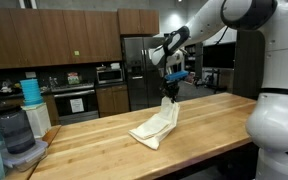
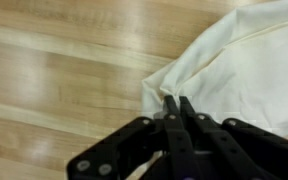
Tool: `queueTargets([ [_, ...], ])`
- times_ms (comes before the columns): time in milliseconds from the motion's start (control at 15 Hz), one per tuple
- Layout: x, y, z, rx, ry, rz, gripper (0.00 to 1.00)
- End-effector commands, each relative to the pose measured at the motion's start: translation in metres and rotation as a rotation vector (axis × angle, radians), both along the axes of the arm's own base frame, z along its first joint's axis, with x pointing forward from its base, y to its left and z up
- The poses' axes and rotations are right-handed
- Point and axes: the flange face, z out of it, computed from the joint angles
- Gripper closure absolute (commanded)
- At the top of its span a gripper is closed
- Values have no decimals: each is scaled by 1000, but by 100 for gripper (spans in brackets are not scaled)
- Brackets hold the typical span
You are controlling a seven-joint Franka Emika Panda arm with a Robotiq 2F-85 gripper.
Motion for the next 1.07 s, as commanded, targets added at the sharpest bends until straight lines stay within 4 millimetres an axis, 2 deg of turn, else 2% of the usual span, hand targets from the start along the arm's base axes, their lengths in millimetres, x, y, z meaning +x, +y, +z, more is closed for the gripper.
queueTargets([
  [0,-16,-27,49,39,-15,-93,98],
  [200,-39,-8,96,68,-110,-91,98],
  [533,-79,75,150,51,-277,21,98],
  [800,-106,130,169,-27,-411,85,98],
  [1000,-122,161,169,-120,-505,132,98],
])
